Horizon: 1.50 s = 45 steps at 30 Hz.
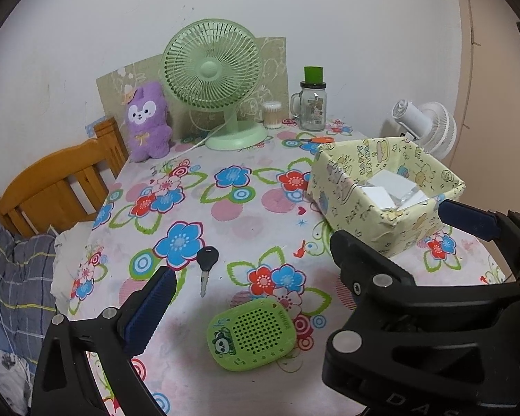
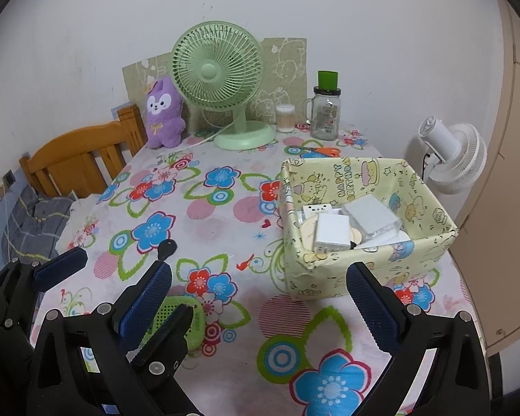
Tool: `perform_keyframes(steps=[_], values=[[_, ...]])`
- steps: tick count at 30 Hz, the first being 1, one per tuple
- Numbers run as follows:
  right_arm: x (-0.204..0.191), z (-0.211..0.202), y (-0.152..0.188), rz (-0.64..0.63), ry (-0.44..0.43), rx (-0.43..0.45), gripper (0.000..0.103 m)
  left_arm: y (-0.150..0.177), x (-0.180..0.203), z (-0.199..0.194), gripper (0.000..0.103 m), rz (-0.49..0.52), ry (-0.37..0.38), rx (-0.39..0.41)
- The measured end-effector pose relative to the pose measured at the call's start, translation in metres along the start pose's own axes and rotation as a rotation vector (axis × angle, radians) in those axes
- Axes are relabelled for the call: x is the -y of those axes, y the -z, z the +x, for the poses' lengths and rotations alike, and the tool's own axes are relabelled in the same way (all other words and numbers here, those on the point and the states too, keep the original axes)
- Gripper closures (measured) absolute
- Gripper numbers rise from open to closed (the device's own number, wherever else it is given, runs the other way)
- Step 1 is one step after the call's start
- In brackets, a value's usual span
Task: Organize rigid objects
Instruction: 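Move the right gripper toward the black car key while the left gripper approaches the green speaker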
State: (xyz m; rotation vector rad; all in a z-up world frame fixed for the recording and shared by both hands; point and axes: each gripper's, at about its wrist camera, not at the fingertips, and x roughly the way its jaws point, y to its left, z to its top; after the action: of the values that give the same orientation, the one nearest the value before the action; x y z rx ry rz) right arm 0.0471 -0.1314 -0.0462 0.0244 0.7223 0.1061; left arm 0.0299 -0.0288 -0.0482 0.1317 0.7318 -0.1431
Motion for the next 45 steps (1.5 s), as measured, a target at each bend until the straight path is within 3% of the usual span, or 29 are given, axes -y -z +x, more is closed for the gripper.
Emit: perform_keyframes(steps=[22,37,45], values=[[-0.036,0.037,0.020,-0.121,-0.014,-0.031,0.001,0.034,-0.032,0.039,0.001,-0.124,-0.053,-0.101],[-0.031,0.063,0.045,-0.156,-0.047,-0.115,0.021,0.063,-0.026,0.067,0.001,-0.179,-0.084,-0.187],[-0.023,0.077,0.051,-0.135,-0.040,-0.153,0.022,0.068,-0.021,0.080,0.001,-0.196,-0.077,-0.214]])
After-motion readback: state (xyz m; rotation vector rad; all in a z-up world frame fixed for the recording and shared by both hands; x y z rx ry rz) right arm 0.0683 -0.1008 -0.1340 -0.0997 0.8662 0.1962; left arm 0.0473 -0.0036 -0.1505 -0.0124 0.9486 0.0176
